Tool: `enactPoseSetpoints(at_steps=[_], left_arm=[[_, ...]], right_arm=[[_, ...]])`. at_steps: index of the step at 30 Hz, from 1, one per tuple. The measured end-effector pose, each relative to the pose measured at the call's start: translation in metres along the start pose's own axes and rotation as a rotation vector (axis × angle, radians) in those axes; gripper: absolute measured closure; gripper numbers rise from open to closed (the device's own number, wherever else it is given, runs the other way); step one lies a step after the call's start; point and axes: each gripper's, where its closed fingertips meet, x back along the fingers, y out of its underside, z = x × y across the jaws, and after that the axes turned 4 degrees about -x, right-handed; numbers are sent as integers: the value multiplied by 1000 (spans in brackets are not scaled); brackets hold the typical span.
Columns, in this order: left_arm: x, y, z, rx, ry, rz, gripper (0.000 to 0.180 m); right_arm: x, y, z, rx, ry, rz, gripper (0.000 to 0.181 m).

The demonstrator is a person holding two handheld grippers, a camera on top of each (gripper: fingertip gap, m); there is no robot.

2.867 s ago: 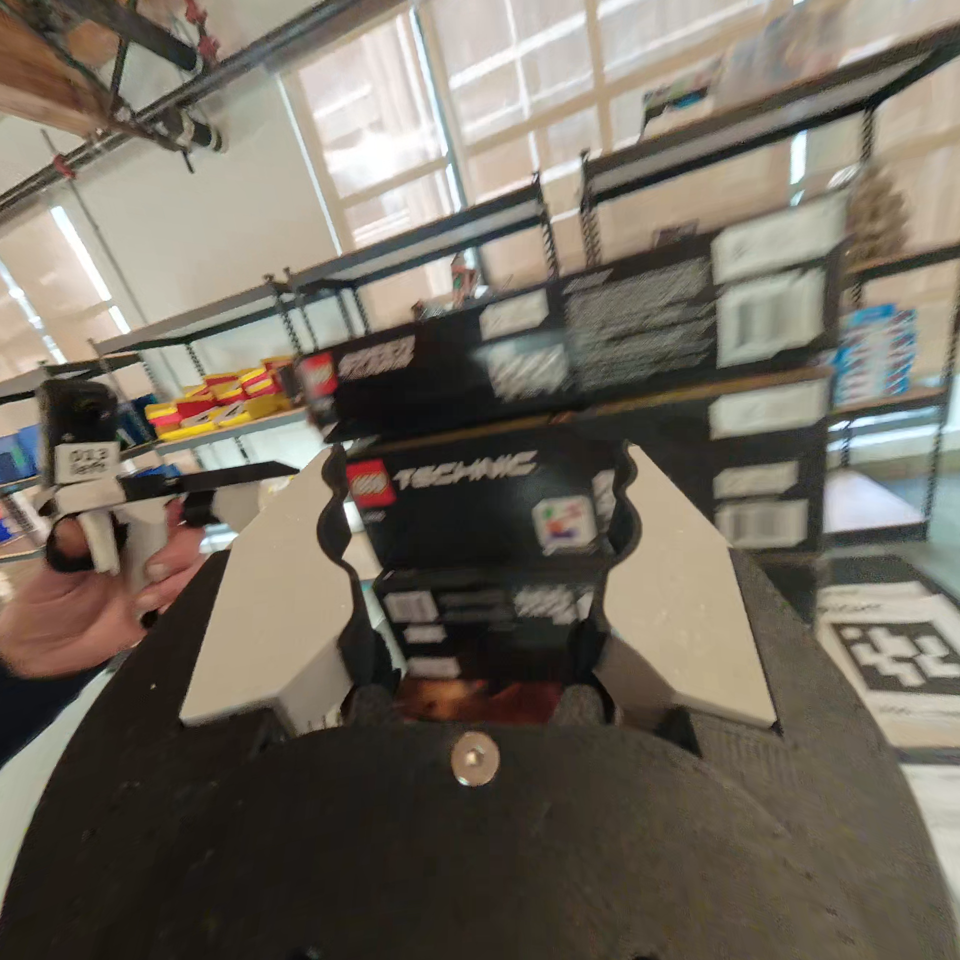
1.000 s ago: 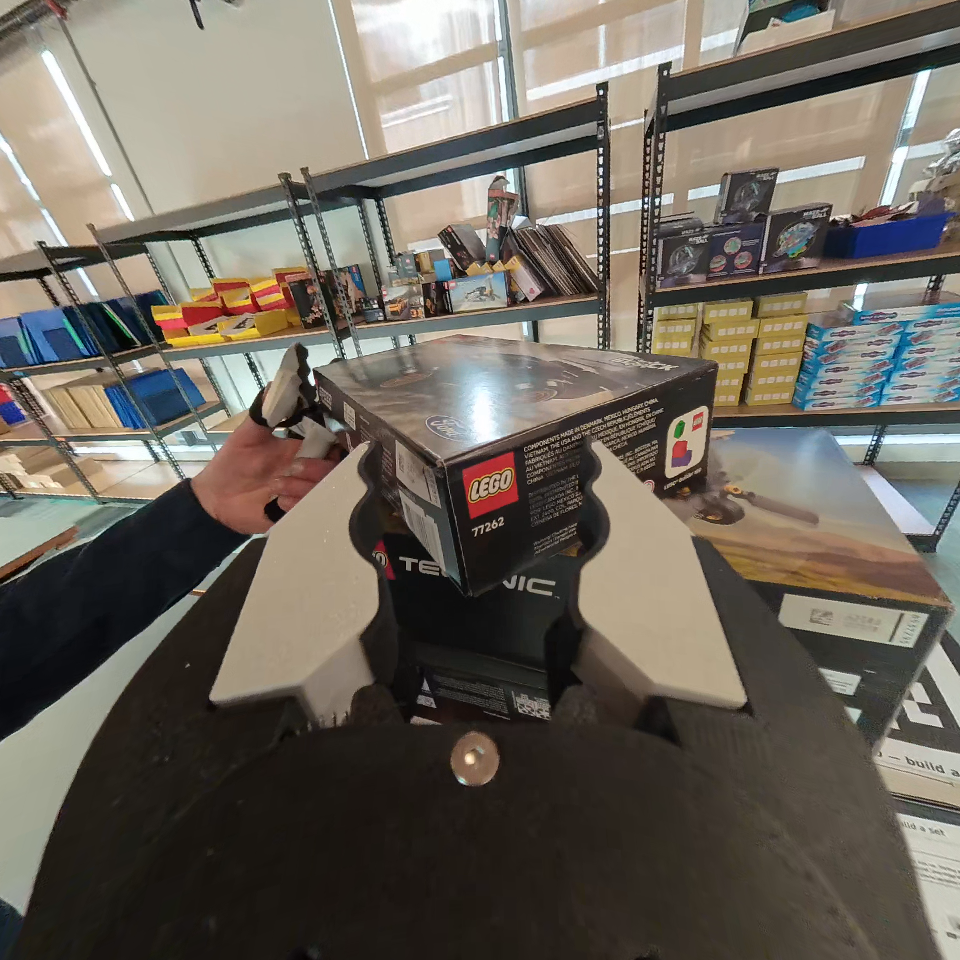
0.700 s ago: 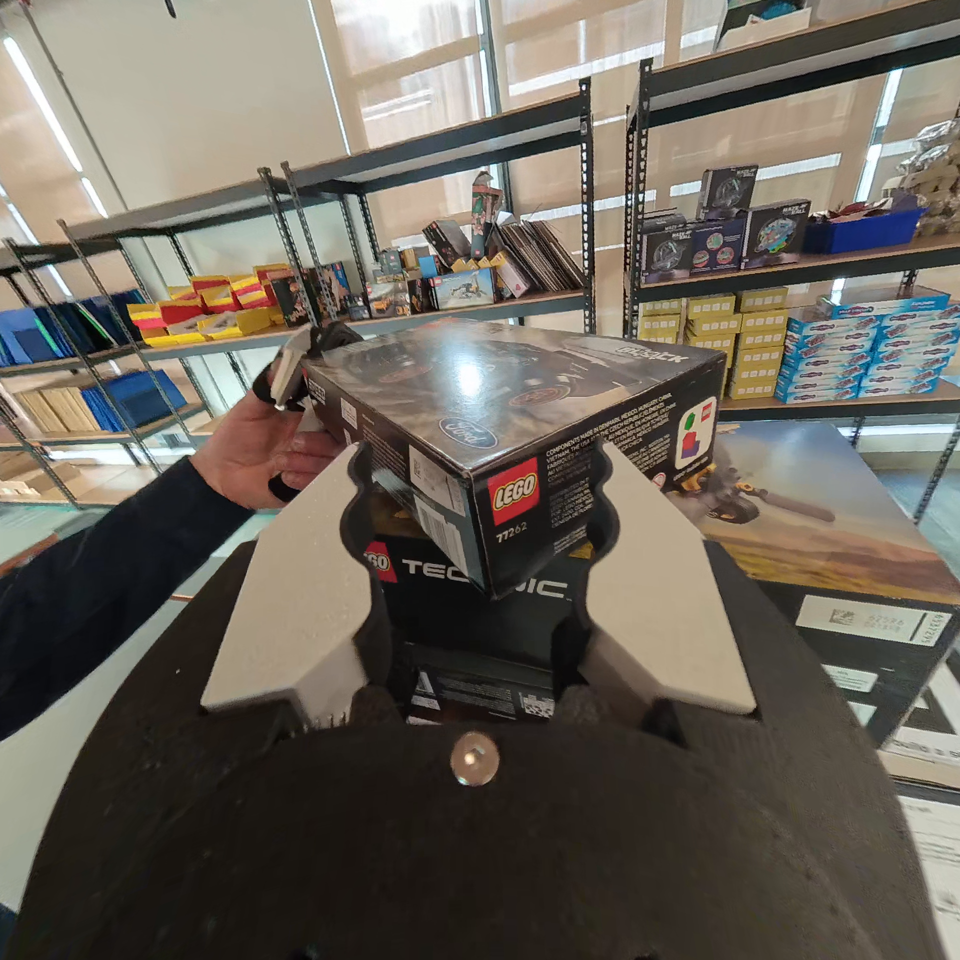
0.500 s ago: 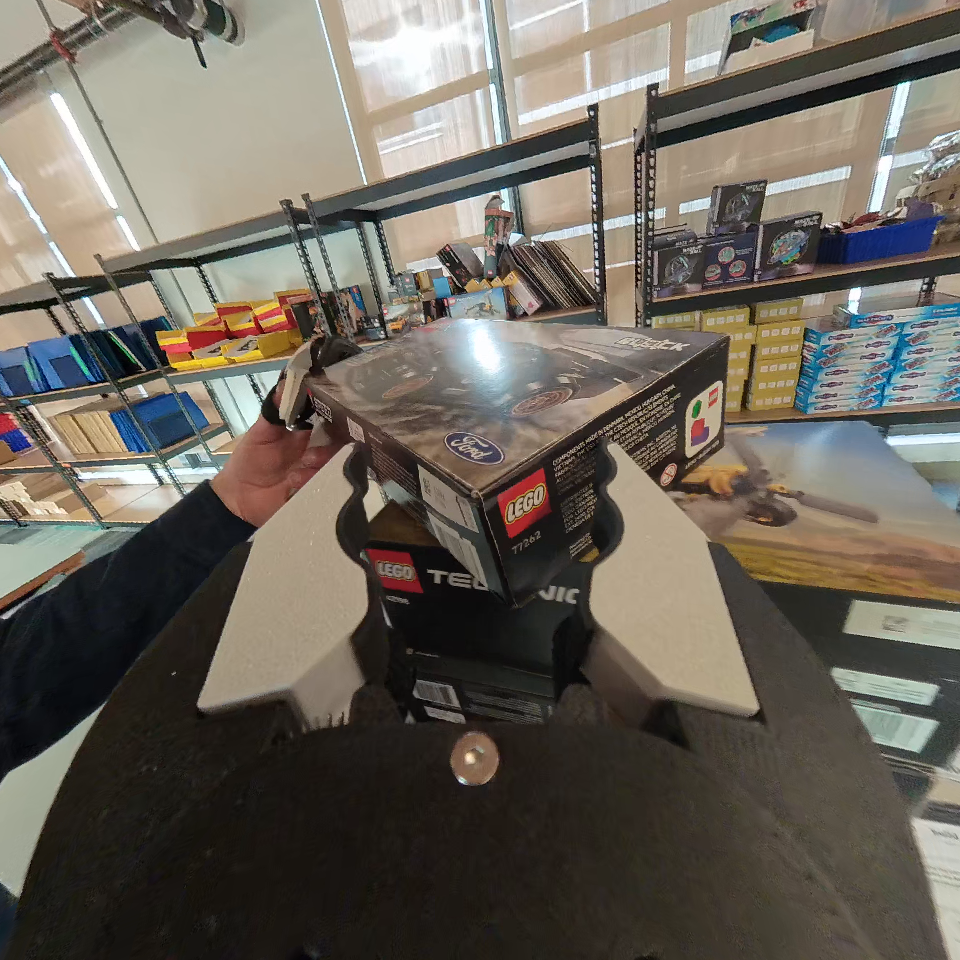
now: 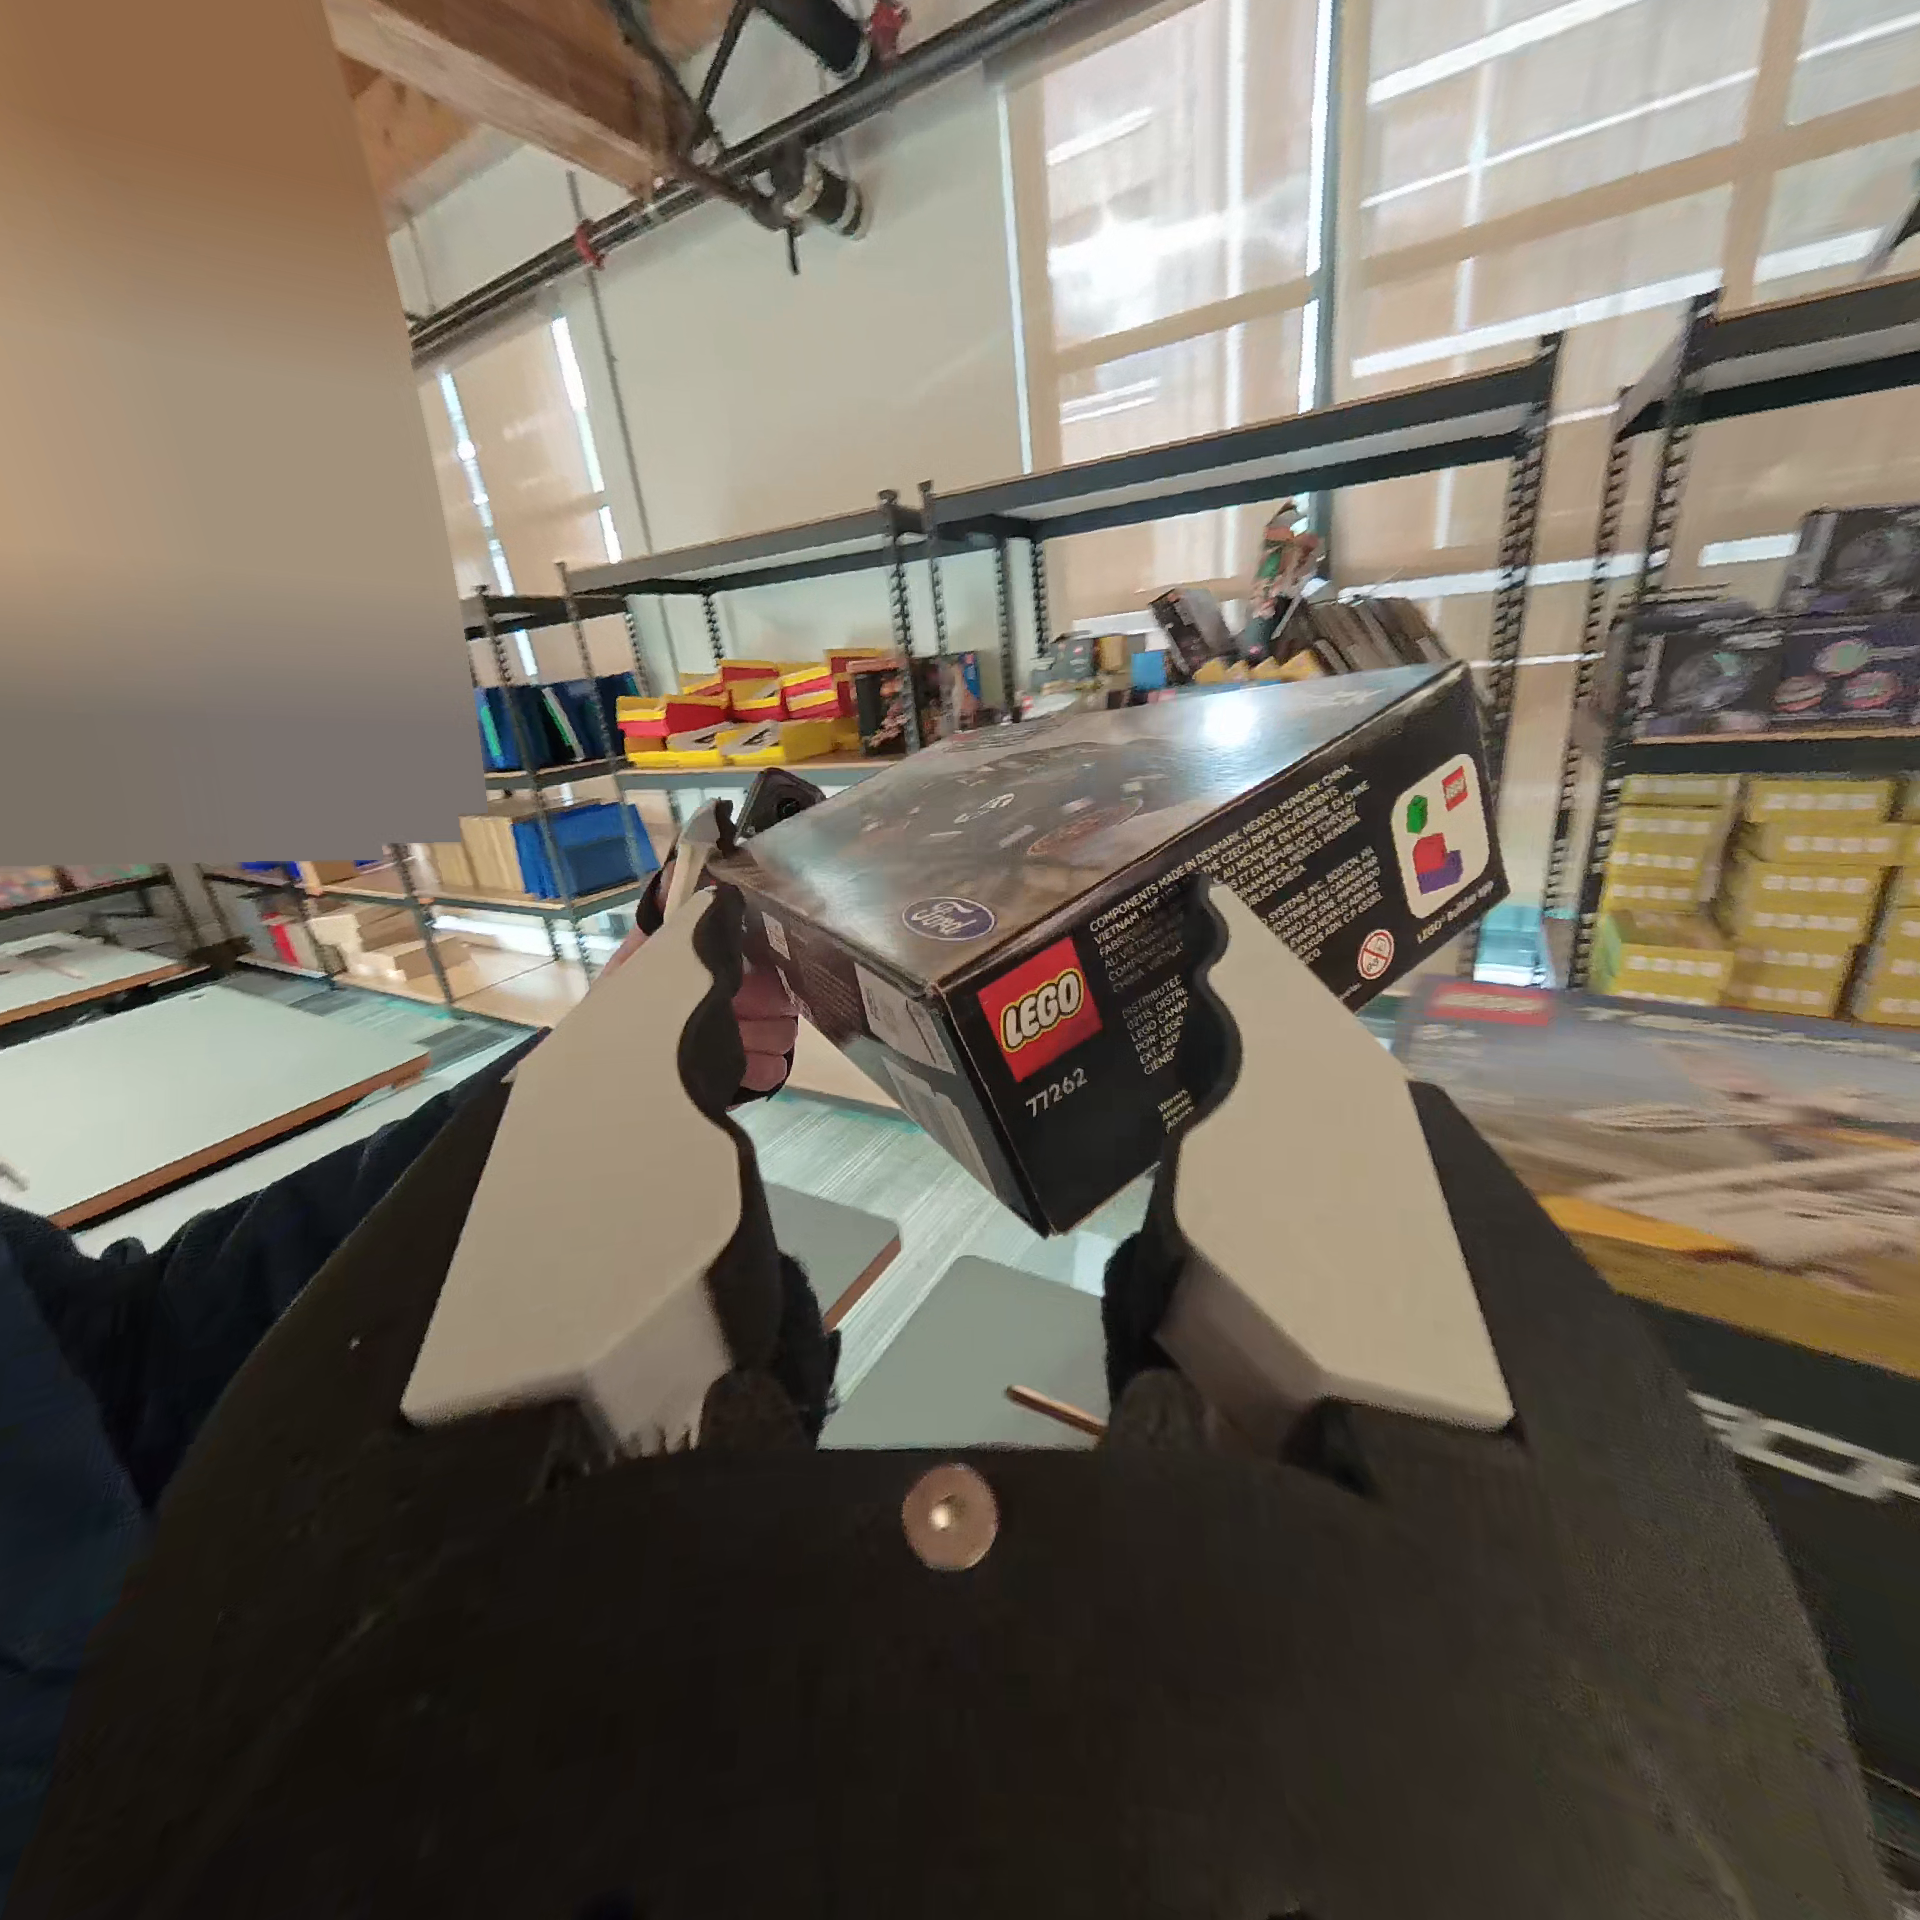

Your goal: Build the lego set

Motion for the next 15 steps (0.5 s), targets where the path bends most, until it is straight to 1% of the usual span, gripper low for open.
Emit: enactPoseSetpoints(at_steps=[1,3,4,5,6,7,8,10,13,15], left_arm=[[15,9,1,-9,-36,-10,71],[46,32,-5,-17,-139,-49,72],[62,39,-5,-27,-163,-26,80],[79,40,-3,-12,-149,48,95],[95,42,0,17,-111,110,104],[109,48,0,24,-112,135,105],[122,58,-5,31,-137,137,104],[142,82,-16,84,-167,142,105],[165,122,-31,180,-178,165,105],[181,153,-44,255,-198,158,105]], right_arm=[[-6,8,-10,-14,-31,-16,100],[-17,26,-33,-61,-117,-41,114],[-23,38,-41,-76,-139,-45,124],[-28,51,-46,-82,-143,-44,129],[-33,65,-50,-87,-148,-58,130],[-37,81,-52,-114,-156,-88,133],[-40,95,-54,-154,-162,-108,131],[-43,122,-55,-201,-159,-135,123],[-38,161,-54,-260,-155,-162,129],[-32,194,-52,-284,-136,-222,130]])
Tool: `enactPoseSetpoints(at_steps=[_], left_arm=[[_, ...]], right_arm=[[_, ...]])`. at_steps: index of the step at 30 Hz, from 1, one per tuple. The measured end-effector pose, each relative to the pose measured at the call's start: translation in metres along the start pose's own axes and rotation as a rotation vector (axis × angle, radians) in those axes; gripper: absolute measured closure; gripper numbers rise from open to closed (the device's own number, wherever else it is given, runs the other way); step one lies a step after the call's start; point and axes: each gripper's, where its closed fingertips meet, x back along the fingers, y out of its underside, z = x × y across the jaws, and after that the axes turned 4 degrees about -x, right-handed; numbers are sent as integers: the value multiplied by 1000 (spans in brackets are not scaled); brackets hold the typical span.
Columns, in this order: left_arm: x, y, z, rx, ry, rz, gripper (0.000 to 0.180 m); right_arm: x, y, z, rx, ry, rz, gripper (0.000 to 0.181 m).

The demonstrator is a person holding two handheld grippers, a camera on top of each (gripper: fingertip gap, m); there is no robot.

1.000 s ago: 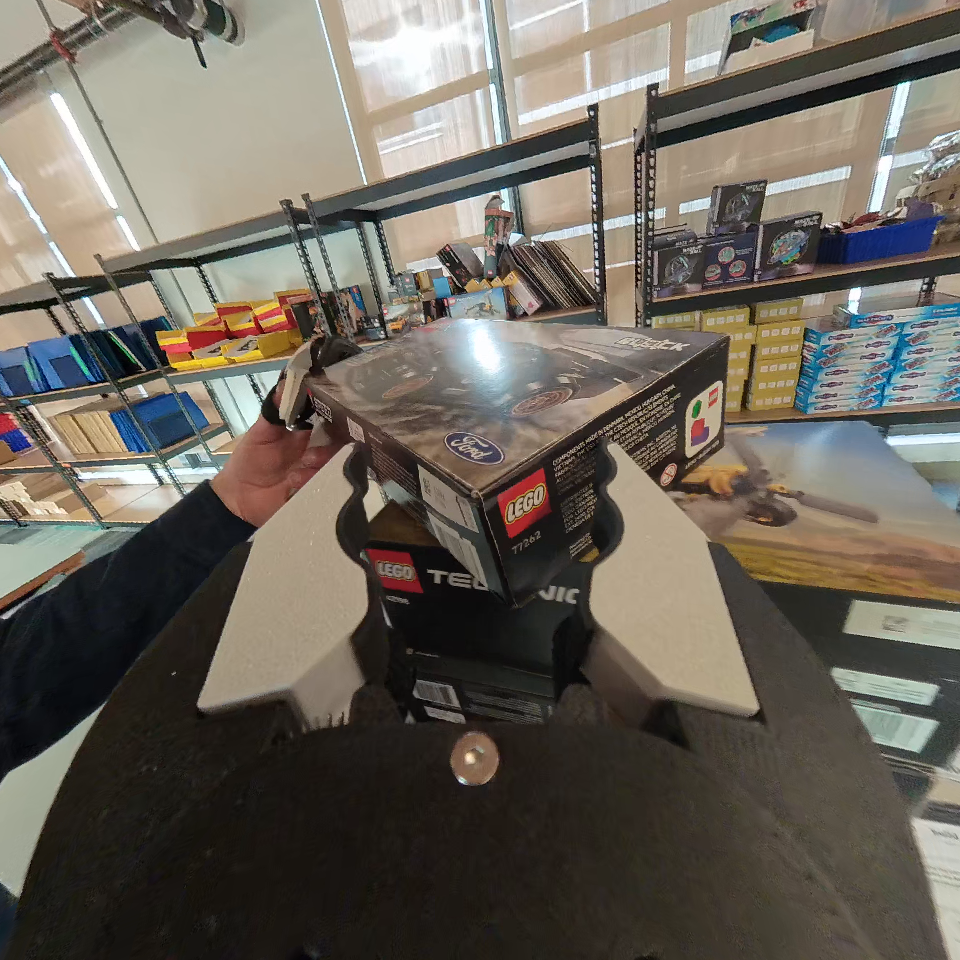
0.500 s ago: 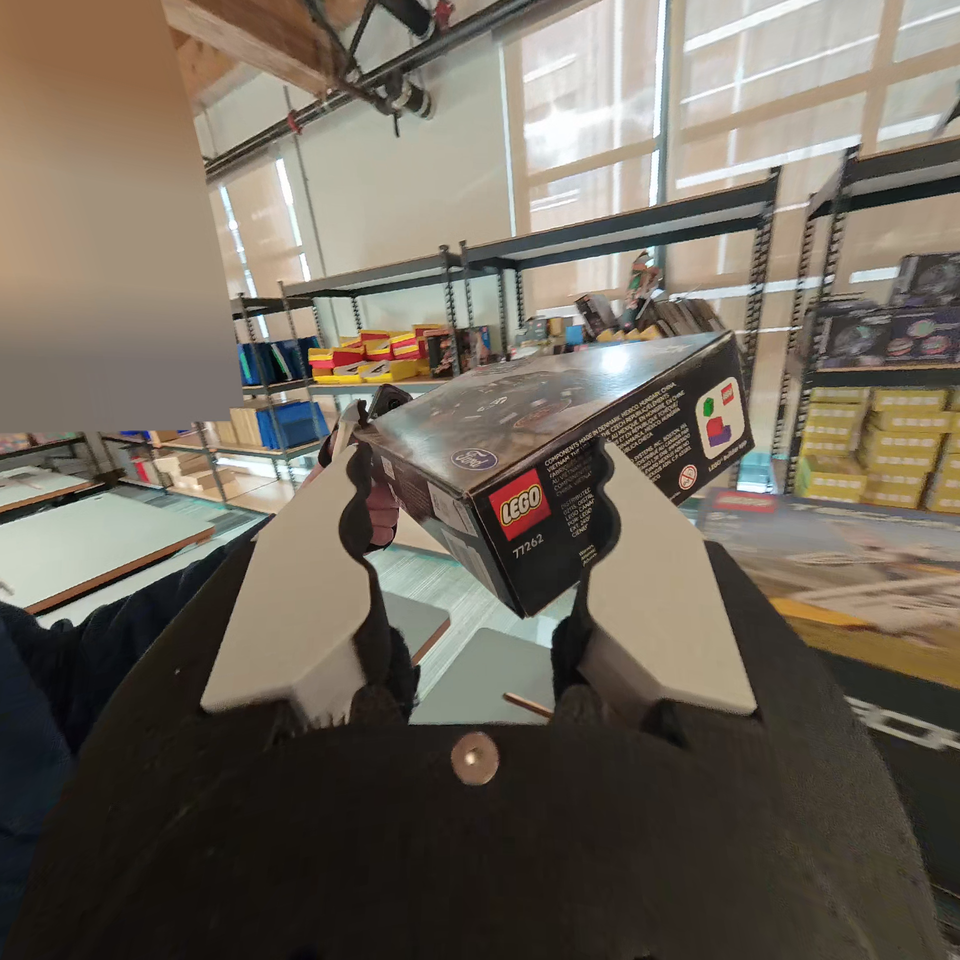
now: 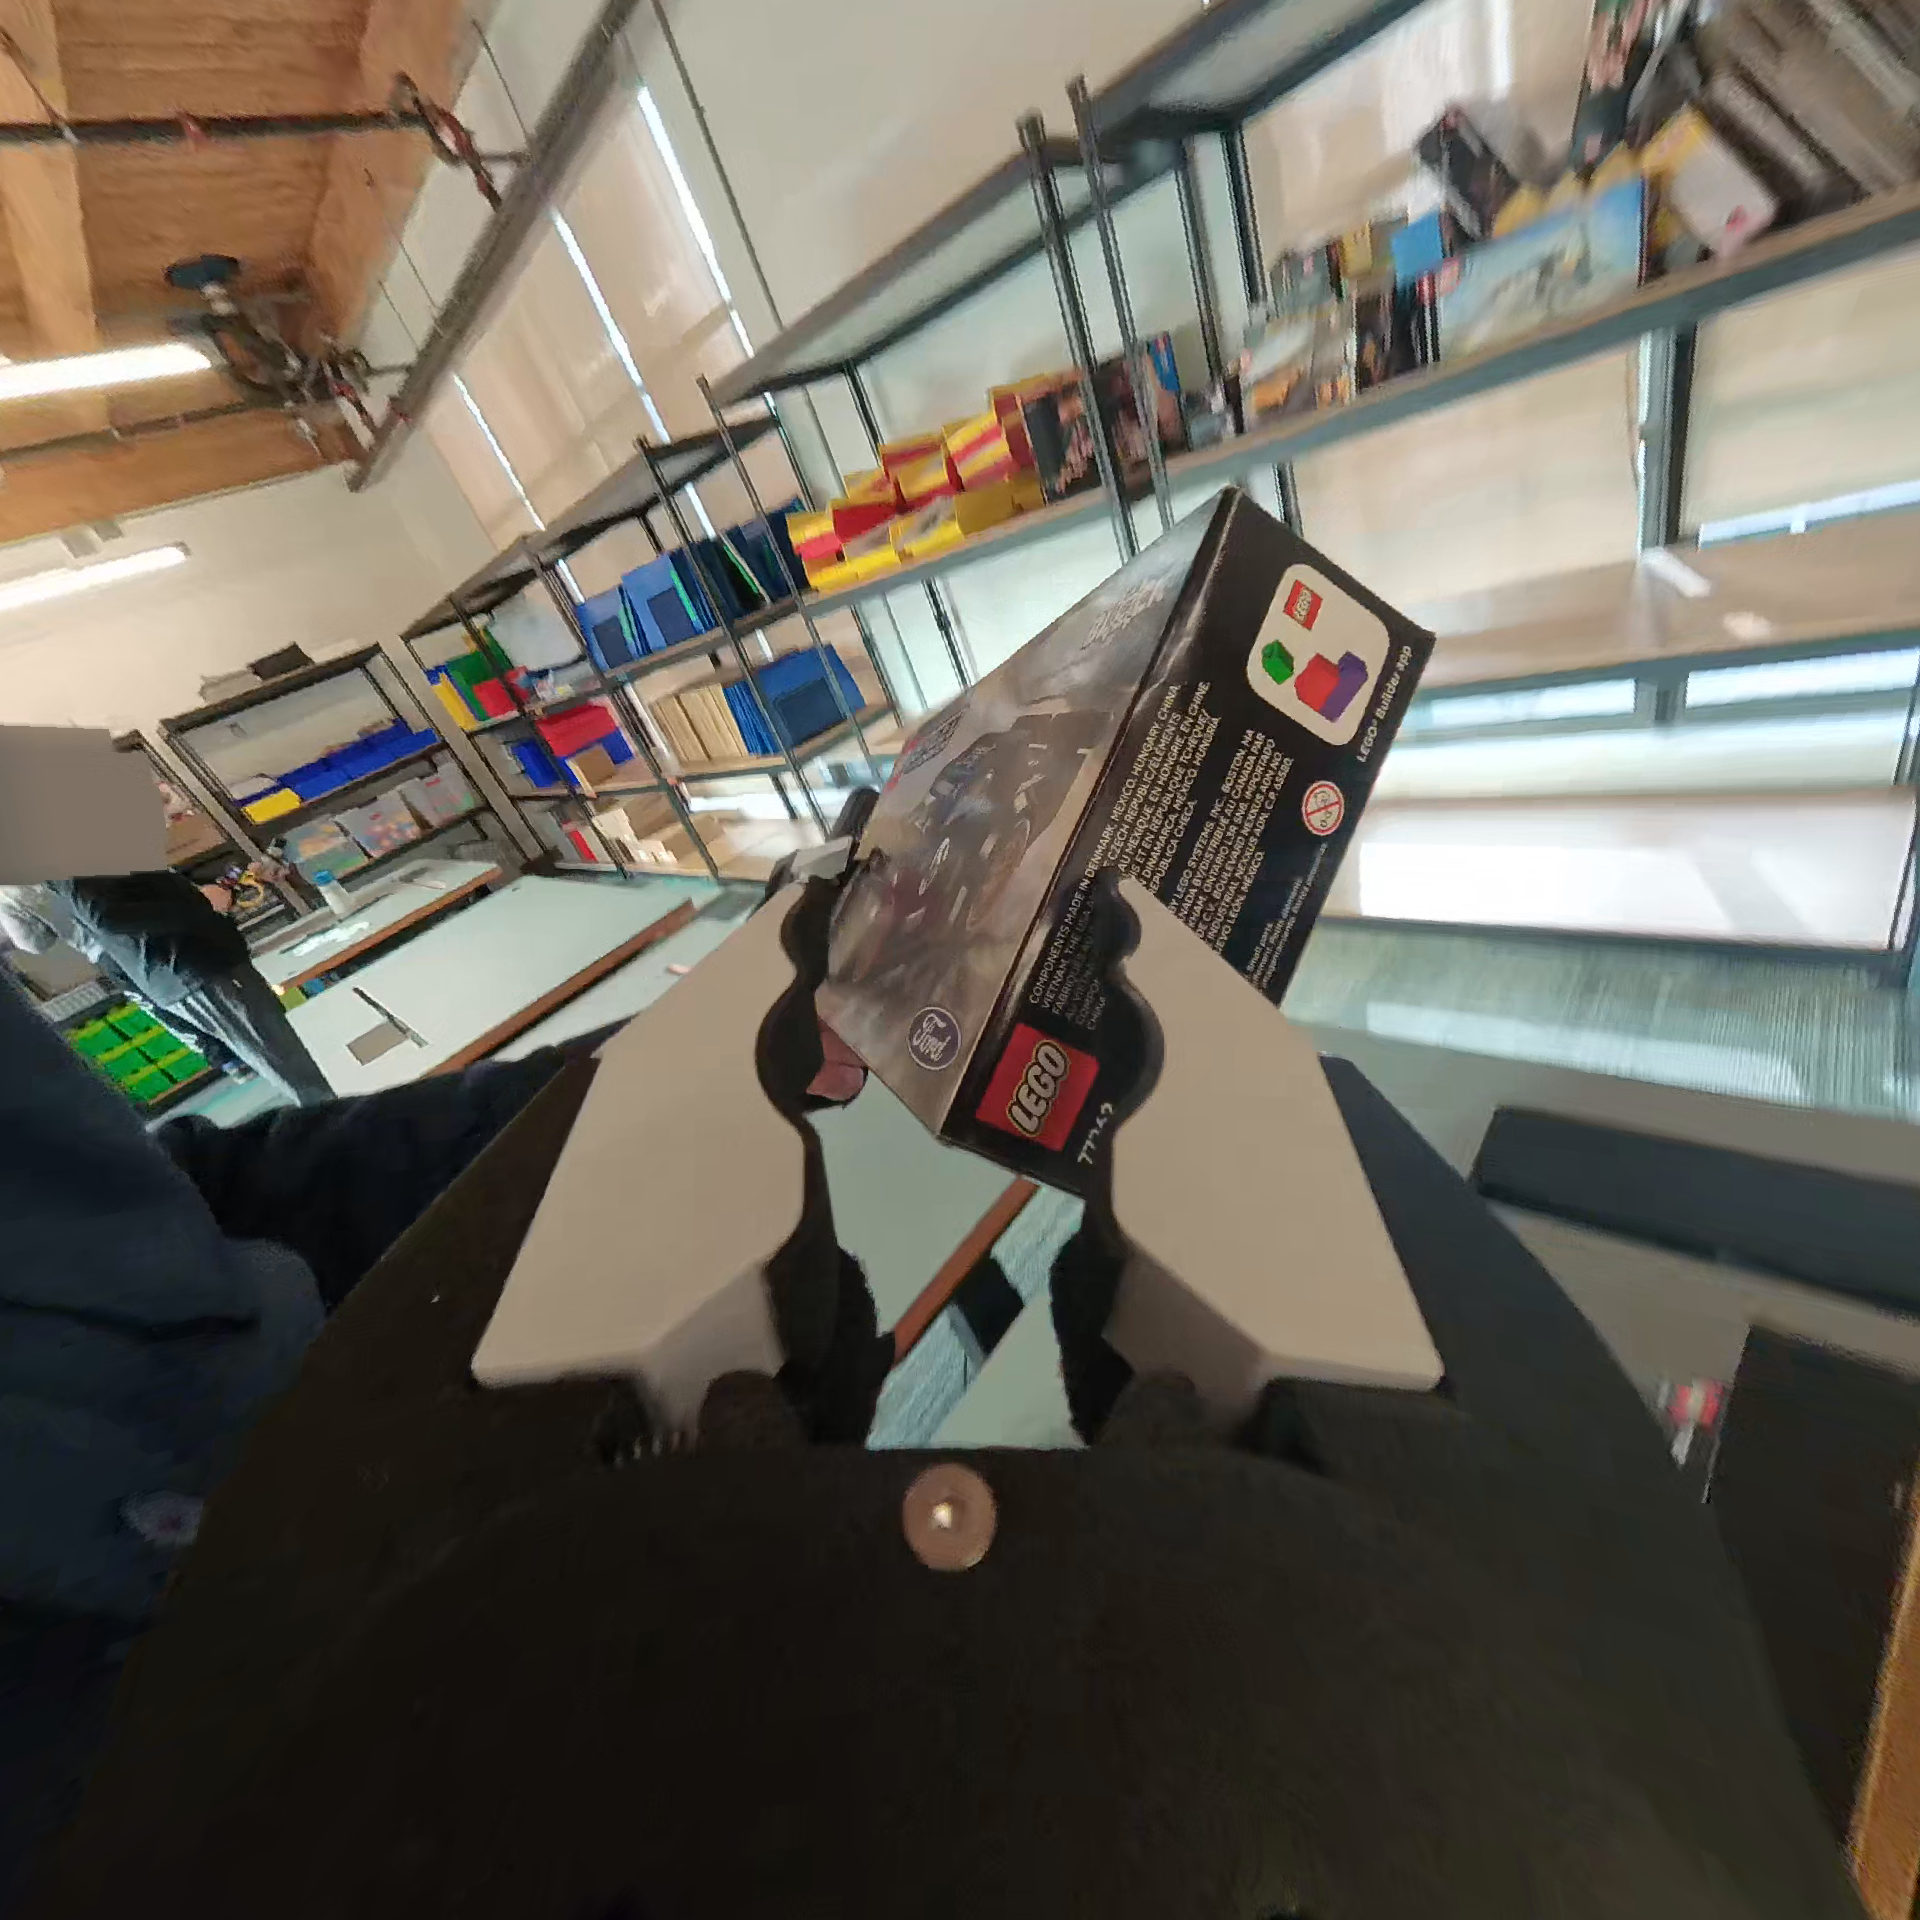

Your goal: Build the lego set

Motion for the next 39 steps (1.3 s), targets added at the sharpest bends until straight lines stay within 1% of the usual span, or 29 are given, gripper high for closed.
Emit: enactPoseSetpoints(at_steps=[3,7,11,13,15,19,20,22,24,26,27,28,29,30,31,34,36,37,38,39], left_arm=[[27,34,-32,66,-61,-13,105],[62,79,-70,166,-132,-25,105],[96,119,-109,232,-254,-48,105],[111,137,-125,267,-307,-52,104],[125,157,-140,296,-360,-72,104],[146,193,-164,339,-457,-106,106],[151,201,-170,358,-477,-107,105],[158,212,-182,373,-527,-113,105],[166,222,-192,378,-588,-142,104],[180,239,-210,434,-697,-197,102],[186,252,-217,479,-748,-249,93],[192,265,-224,509,-812,-313,76],[201,278,-230,522,-886,-390,60],[208,287,-234,536,-951,-436,41],[214,293,-236,558,-990,-449,33],[223,289,-238,560,-1054,-385,32],[229,291,-236,577,-1079,-399,21],[228,296,-232,620,-1059,-428,25],[223,303,-225,699,-1010,-459,28],[216,312,-213,803,-945,-501,26]], right_arm=[[-1,55,15,-65,49,-93,123],[0,120,33,-205,76,-174,122],[-1,196,61,-292,148,-319,118],[-1,229,74,-361,162,-357,122],[-2,258,85,-446,167,-393,120],[-8,311,110,-491,221,-517,110],[-10,323,116,-482,229,-547,110],[-13,348,127,-446,253,-643,109],[-17,371,134,-473,259,-737,101],[-17,393,142,-480,258,-813,106],[-20,397,140,-493,220,-817,125],[-24,396,138,-511,199,-804,134],[-26,395,139,-510,209,-798,128],[-28,391,136,-500,202,-789,126],[-30,384,132,-483,191,-773,125],[-30,344,106,-440,118,-703,123],[-24,307,86,-392,70,-644,123],[-20,287,78,-374,52,-608,123],[-15,266,71,-354,31,-569,123],[-10,244,65,-330,11,-527,124]])
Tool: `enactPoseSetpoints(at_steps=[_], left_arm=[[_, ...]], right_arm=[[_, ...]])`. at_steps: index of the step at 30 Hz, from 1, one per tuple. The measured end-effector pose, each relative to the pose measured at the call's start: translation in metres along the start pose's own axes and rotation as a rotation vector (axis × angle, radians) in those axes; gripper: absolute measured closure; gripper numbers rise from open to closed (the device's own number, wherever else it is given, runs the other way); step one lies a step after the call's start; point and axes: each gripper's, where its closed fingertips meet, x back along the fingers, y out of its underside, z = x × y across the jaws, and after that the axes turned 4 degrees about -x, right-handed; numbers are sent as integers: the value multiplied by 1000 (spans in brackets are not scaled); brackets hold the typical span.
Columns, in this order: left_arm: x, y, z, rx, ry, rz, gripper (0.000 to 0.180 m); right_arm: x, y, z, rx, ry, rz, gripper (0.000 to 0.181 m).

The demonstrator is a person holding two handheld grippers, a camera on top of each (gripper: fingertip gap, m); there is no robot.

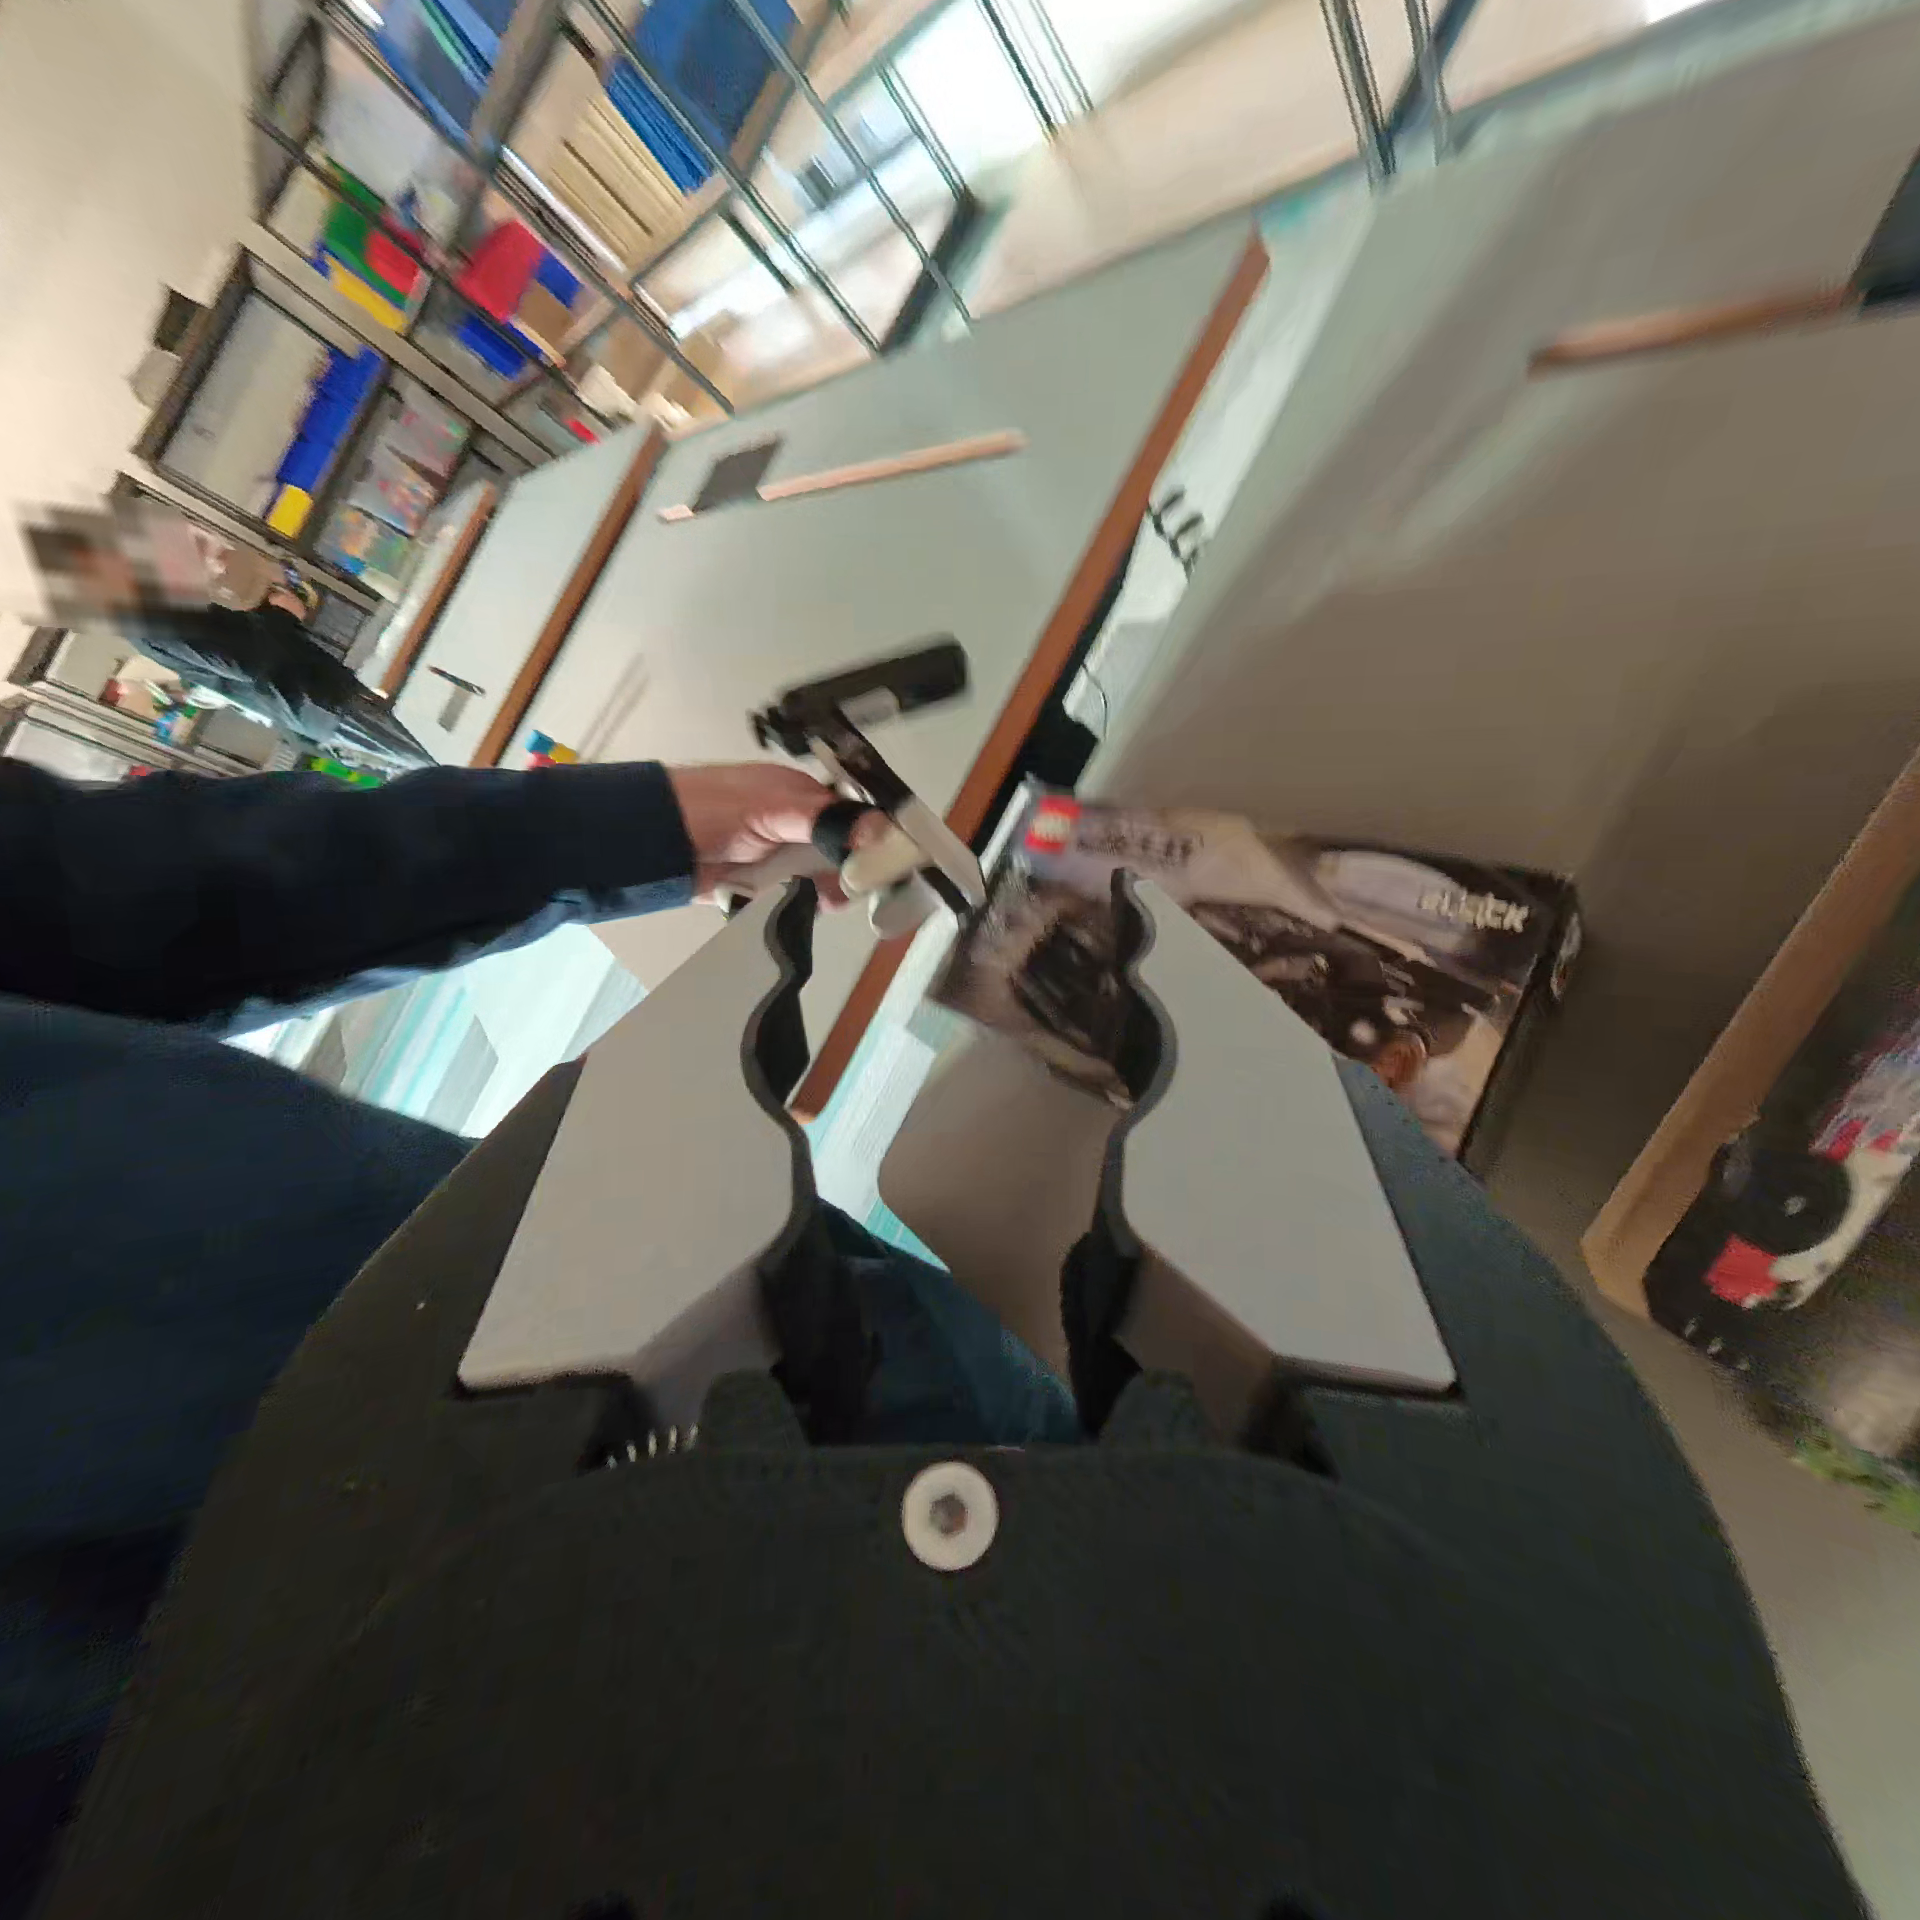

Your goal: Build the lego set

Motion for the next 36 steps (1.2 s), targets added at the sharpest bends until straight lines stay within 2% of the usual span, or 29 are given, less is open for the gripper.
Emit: enactPoseSetpoints(at_steps=[1,2,3,5,6,8,11,13,16,20,24,26,30,32,34,36], left_arm=[[-4,14,5,23,26,-99,25],[-4,22,1,-4,-14,-160,36],[-1,19,-5,-30,-89,-156,40],[8,-4,13,-28,-60,-46,42],[15,-20,29,-28,-18,37,49],[30,-47,59,-68,-1,148,41],[47,-79,133,-217,60,237,45],[54,-94,198,-340,122,273,46],[56,-100,309,-565,214,303,46],[53,-77,466,-872,382,295,47],[43,-46,591,-1083,499,287,39],[37,-44,634,-1132,521,323,33],[34,-61,681,-1050,598,372,27],[32,-67,688,-989,639,351,24],[30,-70,689,-961,641,337,21],[38,-82,685,-933,636,393,21]], right_arm=[[15,-12,-12,34,-22,28,126],[31,-23,-27,76,-55,52,126],[49,-37,-42,129,-86,86,127],[91,-69,-68,235,-108,182,128],[116,-87,-78,285,-108,233,127],[171,-127,-90,379,-44,366,125],[259,-182,-87,507,138,554,122],[317,-214,-74,564,308,672,113],[393,-247,-43,507,482,814,103],[460,-275,-7,419,569,940,92],[480,-295,33,294,512,942,74],[473,-302,45,265,414,908,73],[458,-309,46,188,168,872,78],[452,-308,42,227,206,852,80],[441,-303,31,285,258,795,90],[432,-297,17,325,256,770,99]])
